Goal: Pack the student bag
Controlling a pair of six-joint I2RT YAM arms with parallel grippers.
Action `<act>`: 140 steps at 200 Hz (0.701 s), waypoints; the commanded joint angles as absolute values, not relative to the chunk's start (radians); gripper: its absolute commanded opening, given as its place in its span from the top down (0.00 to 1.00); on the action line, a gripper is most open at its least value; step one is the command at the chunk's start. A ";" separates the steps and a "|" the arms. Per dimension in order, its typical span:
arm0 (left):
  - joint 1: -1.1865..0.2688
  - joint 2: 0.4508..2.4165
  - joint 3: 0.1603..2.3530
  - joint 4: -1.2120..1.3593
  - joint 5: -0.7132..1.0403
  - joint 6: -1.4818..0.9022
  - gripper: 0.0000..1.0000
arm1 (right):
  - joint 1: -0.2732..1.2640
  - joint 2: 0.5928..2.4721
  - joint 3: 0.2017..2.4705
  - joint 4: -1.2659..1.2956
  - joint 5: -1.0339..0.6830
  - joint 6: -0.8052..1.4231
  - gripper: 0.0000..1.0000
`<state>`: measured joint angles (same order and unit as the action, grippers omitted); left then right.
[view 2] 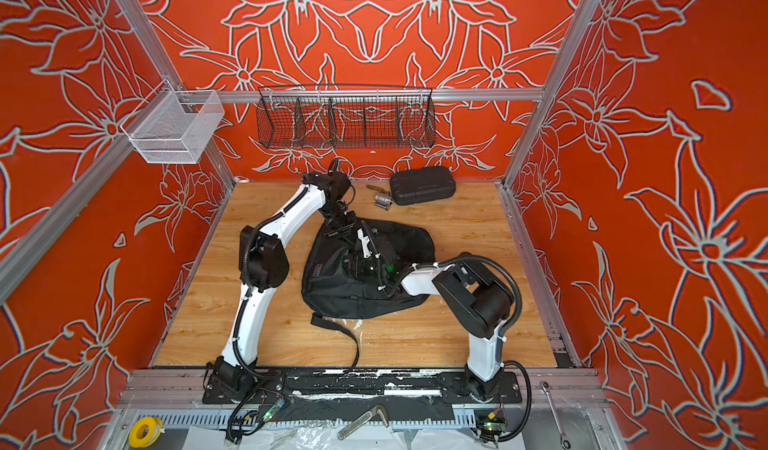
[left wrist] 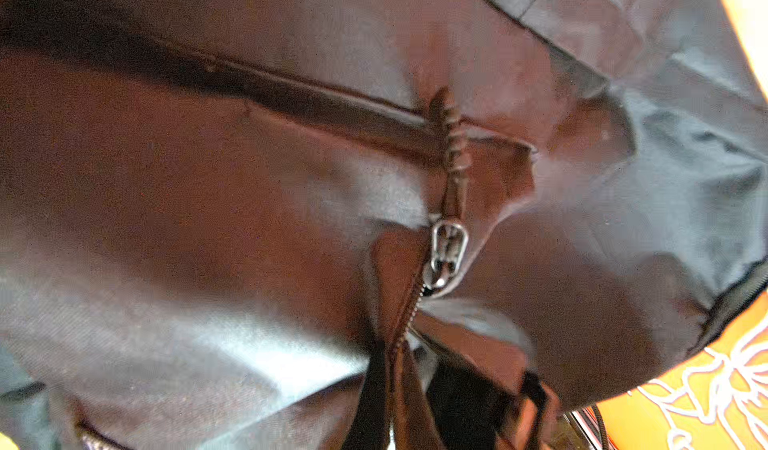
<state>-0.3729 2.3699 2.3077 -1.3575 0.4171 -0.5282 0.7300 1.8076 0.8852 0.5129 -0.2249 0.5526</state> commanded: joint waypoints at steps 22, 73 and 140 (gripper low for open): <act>-0.377 2.298 2.291 -1.330 0.466 -0.546 1.00 | 0.733 1.660 0.913 0.360 -0.218 0.286 0.28; -0.375 2.273 2.345 -1.321 0.403 -0.535 0.73 | 0.626 1.606 0.944 0.262 -0.155 0.278 0.32; -0.344 2.297 2.374 -1.309 0.357 -0.514 0.49 | 0.572 1.722 1.159 0.055 -0.158 0.266 0.34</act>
